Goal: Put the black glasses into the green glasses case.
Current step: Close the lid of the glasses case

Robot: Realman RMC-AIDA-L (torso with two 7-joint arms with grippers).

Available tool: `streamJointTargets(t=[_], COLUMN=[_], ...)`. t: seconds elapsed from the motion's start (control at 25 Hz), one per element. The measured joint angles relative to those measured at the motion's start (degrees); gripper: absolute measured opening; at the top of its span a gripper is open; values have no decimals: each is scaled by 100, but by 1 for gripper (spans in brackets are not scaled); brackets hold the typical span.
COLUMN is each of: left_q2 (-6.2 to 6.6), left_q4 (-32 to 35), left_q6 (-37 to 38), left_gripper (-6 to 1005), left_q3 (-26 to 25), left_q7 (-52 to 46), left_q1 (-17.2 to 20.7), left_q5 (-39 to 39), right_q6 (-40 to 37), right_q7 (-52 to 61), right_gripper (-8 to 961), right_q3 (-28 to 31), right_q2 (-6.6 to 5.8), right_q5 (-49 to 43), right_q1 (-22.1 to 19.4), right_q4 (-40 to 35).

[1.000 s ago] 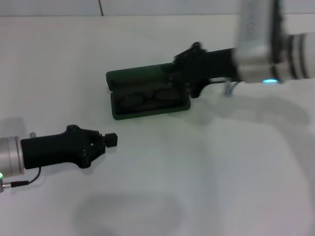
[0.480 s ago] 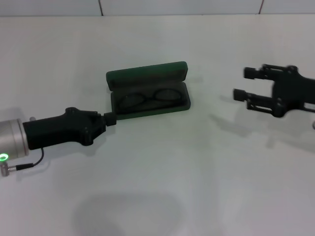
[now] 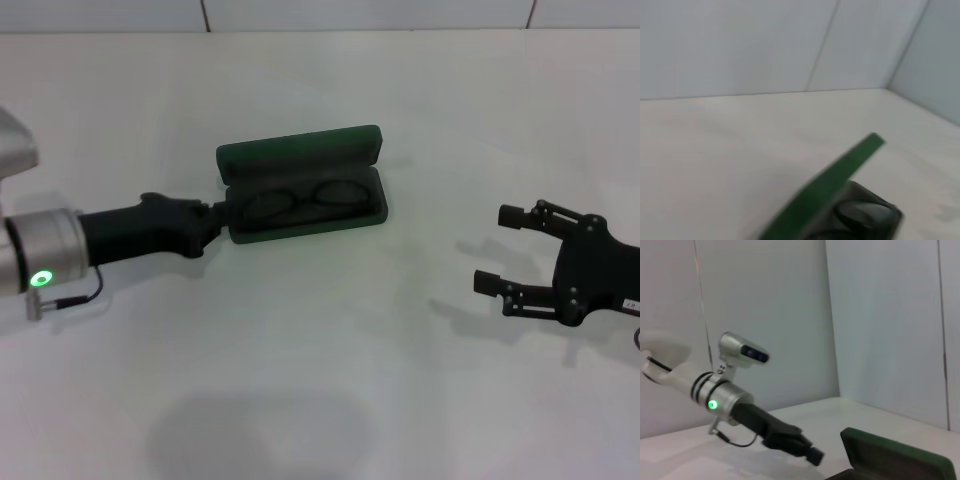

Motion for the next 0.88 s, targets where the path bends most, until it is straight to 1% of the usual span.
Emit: streamJointTargets(t=[0.08, 0.16, 0.36, 0.52, 0.76, 0.88], left_q2=[-63, -126, -214, -233, -237, -236], left_q4=[-4, -8, -44, -74, -74, -73], left_q6=[-289, -659, -1201, -1488, -1717, -1762], left_gripper=[-1, -1, -1, -1, -1, -1], left_q3=[8, 10, 12, 0, -17, -22], left_q7=[-32, -44, -50, -53, -7, 4], left_q1=[-115, -217, -330, -364, -368, -363], left_q5=[40, 78, 158, 58, -361, -444], right_q6=[-4, -7, -16, -21, -27, -28], right_q7=[-35, -52, -90, -94, -97, -98], right_gripper=[876, 874, 872, 872, 872, 872], right_q3=[0, -32, -139, -144, -149, -171], right_q2=[-2, 0, 4, 2, 1, 5], right_q5=[-9, -25, -29, -31, -31, -28], right_q1=[6, -1, 1, 27, 66, 82], right_q4=[95, 115, 121, 123, 127, 129])
